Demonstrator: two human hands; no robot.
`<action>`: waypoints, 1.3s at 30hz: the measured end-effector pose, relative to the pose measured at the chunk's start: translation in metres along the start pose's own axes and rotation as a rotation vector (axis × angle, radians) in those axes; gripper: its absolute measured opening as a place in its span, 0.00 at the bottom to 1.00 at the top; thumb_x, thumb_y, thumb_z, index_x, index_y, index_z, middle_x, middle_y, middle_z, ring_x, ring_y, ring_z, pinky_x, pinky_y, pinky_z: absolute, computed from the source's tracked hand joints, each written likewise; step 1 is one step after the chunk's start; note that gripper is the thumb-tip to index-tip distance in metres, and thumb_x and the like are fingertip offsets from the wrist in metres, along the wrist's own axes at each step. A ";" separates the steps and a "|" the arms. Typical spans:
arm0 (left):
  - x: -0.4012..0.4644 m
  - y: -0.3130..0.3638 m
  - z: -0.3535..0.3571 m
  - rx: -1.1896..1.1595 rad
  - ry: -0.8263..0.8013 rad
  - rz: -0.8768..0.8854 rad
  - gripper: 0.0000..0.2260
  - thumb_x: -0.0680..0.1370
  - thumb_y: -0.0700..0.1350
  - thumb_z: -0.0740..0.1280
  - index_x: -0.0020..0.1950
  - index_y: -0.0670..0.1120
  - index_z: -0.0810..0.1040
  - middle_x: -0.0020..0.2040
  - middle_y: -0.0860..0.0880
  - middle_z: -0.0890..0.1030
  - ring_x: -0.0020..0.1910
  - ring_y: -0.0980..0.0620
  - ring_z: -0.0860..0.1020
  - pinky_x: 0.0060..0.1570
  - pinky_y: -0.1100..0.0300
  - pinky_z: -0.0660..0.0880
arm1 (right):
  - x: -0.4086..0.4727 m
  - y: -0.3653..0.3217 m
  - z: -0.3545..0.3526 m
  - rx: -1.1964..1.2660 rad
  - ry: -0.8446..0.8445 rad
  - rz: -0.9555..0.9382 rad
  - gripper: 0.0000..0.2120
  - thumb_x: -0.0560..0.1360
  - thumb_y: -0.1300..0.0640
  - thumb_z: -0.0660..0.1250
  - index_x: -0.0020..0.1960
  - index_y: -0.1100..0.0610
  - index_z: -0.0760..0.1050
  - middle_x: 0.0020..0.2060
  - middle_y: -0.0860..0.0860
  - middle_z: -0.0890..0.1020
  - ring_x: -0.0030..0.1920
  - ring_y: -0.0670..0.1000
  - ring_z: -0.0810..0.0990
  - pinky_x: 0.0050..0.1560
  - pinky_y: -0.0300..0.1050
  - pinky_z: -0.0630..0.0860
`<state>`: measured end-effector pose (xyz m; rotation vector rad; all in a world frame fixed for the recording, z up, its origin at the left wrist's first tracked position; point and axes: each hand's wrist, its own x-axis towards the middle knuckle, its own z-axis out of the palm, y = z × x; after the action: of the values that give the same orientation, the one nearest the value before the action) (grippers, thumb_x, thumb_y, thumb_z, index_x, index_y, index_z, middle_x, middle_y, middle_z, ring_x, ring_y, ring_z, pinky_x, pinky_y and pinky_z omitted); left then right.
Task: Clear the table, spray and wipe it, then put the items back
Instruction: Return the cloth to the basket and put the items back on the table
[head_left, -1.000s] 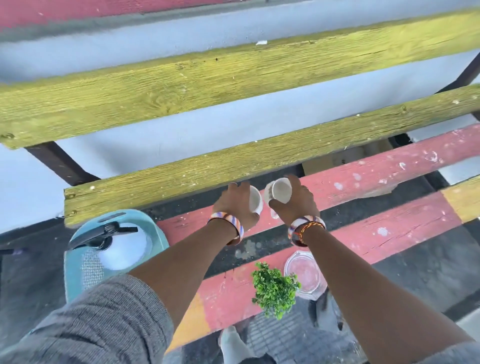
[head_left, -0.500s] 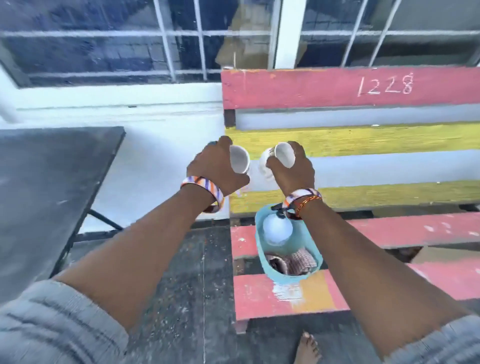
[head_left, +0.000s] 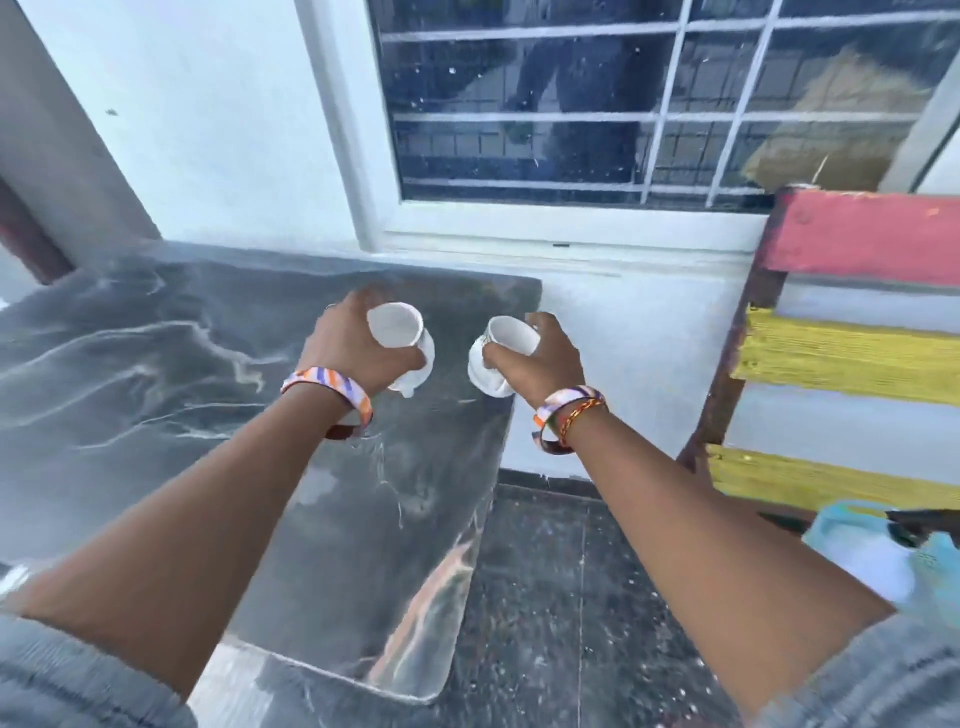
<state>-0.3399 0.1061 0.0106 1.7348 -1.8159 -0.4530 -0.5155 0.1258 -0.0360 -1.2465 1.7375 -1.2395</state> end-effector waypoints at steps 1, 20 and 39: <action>0.013 -0.014 -0.003 -0.002 -0.010 -0.014 0.25 0.66 0.48 0.74 0.61 0.47 0.72 0.54 0.45 0.78 0.53 0.42 0.75 0.47 0.58 0.67 | 0.009 -0.002 0.019 0.020 0.010 0.019 0.31 0.66 0.49 0.73 0.65 0.55 0.67 0.59 0.52 0.76 0.56 0.53 0.76 0.52 0.42 0.71; 0.285 -0.259 -0.068 0.024 -0.171 -0.028 0.27 0.70 0.48 0.71 0.67 0.42 0.69 0.66 0.42 0.73 0.66 0.42 0.71 0.60 0.55 0.69 | 0.134 -0.060 0.331 0.000 0.146 0.185 0.28 0.62 0.52 0.77 0.56 0.52 0.66 0.47 0.47 0.75 0.52 0.55 0.77 0.52 0.51 0.78; 0.538 -0.477 -0.176 -0.019 -0.092 -0.074 0.26 0.71 0.48 0.71 0.65 0.42 0.69 0.63 0.38 0.75 0.61 0.38 0.73 0.58 0.50 0.71 | 0.301 -0.191 0.652 -0.059 0.094 0.217 0.21 0.71 0.54 0.69 0.63 0.57 0.71 0.63 0.55 0.74 0.63 0.56 0.74 0.62 0.45 0.72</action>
<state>0.1522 -0.4437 -0.0496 1.8001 -1.8090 -0.5875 0.0256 -0.3831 -0.0702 -1.0152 1.9330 -1.1425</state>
